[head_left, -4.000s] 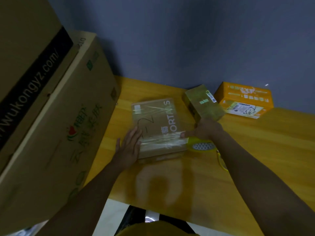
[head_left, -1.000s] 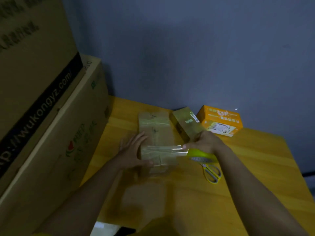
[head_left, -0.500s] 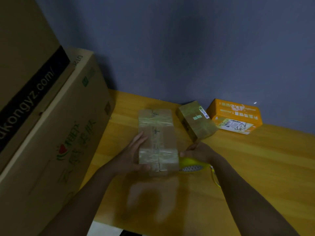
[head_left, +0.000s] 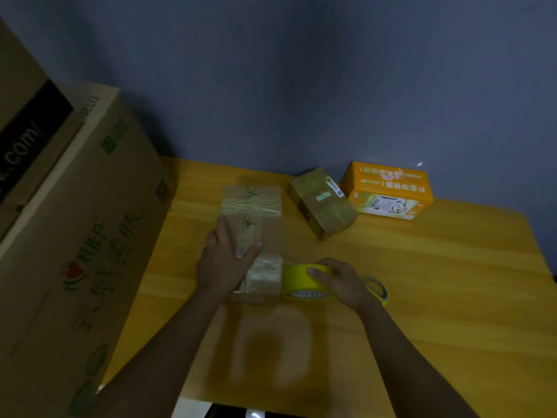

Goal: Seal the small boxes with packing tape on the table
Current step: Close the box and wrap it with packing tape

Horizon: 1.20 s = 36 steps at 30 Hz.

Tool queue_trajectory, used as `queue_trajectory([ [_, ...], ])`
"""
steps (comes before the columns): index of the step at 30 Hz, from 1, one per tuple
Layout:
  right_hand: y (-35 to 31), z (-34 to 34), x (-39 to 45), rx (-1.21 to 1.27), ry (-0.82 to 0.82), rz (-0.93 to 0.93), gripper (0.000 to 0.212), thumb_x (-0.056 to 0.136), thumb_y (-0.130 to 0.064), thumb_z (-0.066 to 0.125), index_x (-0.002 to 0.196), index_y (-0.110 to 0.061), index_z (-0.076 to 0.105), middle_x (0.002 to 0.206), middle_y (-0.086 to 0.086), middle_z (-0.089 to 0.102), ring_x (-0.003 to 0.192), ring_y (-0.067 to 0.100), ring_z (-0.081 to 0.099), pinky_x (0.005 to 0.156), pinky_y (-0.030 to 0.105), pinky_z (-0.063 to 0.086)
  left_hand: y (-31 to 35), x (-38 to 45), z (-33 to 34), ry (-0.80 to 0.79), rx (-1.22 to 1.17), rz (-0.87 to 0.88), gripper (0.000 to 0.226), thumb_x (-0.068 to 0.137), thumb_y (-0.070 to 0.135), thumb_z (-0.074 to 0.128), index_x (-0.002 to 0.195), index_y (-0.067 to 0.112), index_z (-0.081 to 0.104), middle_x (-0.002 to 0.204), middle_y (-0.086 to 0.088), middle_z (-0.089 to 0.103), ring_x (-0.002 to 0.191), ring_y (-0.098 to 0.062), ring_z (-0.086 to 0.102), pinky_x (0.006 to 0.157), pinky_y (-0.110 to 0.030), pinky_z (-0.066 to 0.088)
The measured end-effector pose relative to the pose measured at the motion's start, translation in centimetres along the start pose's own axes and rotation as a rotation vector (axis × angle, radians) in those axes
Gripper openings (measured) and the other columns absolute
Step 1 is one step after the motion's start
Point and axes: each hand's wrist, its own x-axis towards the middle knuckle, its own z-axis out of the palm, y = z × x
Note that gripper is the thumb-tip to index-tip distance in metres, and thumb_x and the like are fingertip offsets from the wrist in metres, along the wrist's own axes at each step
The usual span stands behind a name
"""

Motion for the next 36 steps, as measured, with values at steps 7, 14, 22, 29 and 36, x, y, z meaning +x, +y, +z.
queue_trajectory([
  [7,0.6,1.3,-4.2,0.122,-0.154,0.006,0.036,0.089,-0.035,0.066,0.059,-0.023,0.051,0.054,-0.014,0.039,0.055,0.001,0.037,0.056,0.021,0.027,1.0,4.4,-1.1,-0.237,0.117,0.305,0.106,0.071,0.086,0.038,0.152,0.036,-0.009,0.156,0.001,0.02,0.128,-0.026,0.046,0.089,-0.038,0.047],
  [14,1.1,4.3,-5.6,-0.263,0.111,0.337,0.062,0.079,-0.076,0.049,0.064,-0.016,0.055,0.074,0.003,0.062,0.083,0.022,0.061,0.071,0.032,0.039,2.1,6.2,-1.2,-0.314,0.147,0.425,0.101,0.076,0.076,0.051,0.153,0.036,-0.001,0.157,0.005,0.02,0.134,-0.022,0.039,0.095,-0.035,0.04],
  [22,0.5,5.2,-6.6,-0.004,0.074,0.372,0.057,0.086,-0.06,0.057,0.117,-0.013,0.067,0.117,0.003,0.065,0.11,0.02,0.059,0.089,0.028,0.041,2.3,8.6,-1.8,-0.379,0.233,0.505,0.098,0.074,0.08,0.046,0.152,0.041,0.0,0.159,0.003,0.016,0.141,-0.022,0.027,0.103,-0.04,0.035],
  [29,2.0,5.8,-7.8,0.148,0.148,0.332,0.033,0.084,-0.049,0.068,0.092,-0.018,0.072,0.092,0.002,0.072,0.088,0.017,0.066,0.078,0.035,0.048,3.6,5.6,-2.1,-0.095,0.469,0.591,0.08,0.081,0.076,0.038,0.142,0.024,0.041,0.152,-0.013,0.023,0.133,-0.035,0.027,0.107,-0.046,0.027],
  [36,1.4,6.5,-7.5,0.12,0.224,0.288,0.032,0.083,-0.054,0.066,0.087,-0.022,0.067,0.086,-0.003,0.068,0.085,0.013,0.064,0.071,0.026,0.043,3.6,-0.6,0.4,-0.051,0.312,0.665,0.046,0.091,0.045,0.041,0.119,0.016,0.062,0.135,-0.014,0.047,0.121,-0.038,0.043,0.098,-0.049,0.037],
])
